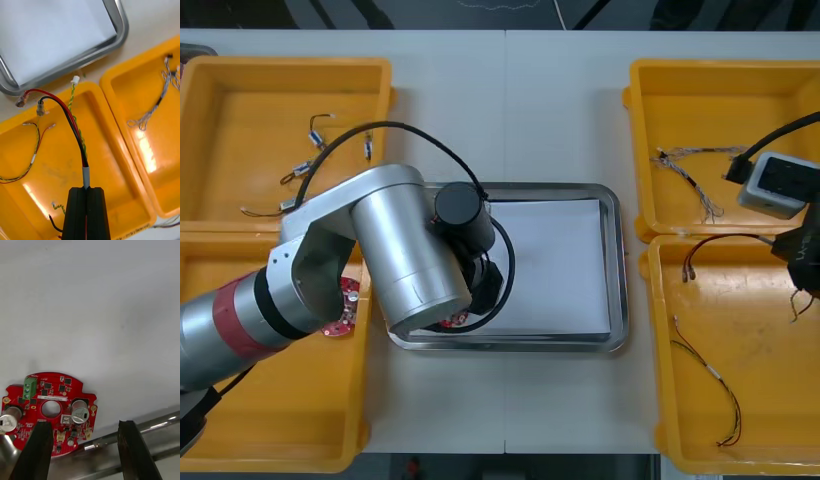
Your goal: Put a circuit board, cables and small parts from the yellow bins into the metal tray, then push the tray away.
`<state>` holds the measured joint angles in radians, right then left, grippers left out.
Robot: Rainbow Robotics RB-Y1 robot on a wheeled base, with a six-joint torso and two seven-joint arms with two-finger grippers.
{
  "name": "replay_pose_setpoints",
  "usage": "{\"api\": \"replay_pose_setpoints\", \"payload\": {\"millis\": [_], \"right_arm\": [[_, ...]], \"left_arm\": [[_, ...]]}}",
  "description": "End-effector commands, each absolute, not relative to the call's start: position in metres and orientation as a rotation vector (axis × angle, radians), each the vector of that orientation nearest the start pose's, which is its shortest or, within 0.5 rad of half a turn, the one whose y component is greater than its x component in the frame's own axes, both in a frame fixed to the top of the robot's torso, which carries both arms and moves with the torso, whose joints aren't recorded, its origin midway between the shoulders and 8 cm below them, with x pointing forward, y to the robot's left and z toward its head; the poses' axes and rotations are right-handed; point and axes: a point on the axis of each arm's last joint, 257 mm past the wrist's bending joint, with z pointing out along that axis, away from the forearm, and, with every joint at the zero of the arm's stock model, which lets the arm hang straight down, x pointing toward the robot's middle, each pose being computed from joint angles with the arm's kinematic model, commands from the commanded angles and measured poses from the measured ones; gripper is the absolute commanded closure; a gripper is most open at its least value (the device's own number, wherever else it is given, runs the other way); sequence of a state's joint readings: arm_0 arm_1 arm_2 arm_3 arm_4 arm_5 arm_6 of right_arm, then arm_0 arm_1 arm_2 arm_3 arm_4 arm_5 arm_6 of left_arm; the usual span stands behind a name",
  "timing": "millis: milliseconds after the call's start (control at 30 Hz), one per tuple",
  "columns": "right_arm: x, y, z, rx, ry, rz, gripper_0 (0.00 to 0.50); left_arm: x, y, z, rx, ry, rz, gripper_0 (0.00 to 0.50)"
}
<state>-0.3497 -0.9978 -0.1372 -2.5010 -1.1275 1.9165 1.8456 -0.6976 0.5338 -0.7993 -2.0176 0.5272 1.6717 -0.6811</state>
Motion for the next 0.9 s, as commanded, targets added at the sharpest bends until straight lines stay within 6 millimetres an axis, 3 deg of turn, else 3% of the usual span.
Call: {"api": "replay_pose_setpoints", "payload": {"millis": [33,167,433,733,900], "right_arm": [[0.353,-0.234,-0.083,-1.588,2.068,-0.381,0.500],[0.357,-0.209,-0.086,-1.644,2.019,-0.361,0.500],[0.371,-0.145,-0.099,-1.743,1.935,-0.302,0.500],[0.387,-0.093,-0.128,-1.811,1.902,-0.311,0.500],[0.396,-0.072,-0.150,-1.824,1.890,-0.306,0.500]], "left_arm": [[0.419,0.058,-0.183,0.313,2.575,-0.110,0.000],[0.423,0.075,-0.156,0.295,2.577,-0.103,0.000],[0.440,0.141,-0.107,0.297,2.583,-0.043,0.000],[0.465,0.227,-0.093,0.265,2.640,0.079,0.000],[0.479,0.256,-0.091,0.297,2.662,0.096,0.000]]}}
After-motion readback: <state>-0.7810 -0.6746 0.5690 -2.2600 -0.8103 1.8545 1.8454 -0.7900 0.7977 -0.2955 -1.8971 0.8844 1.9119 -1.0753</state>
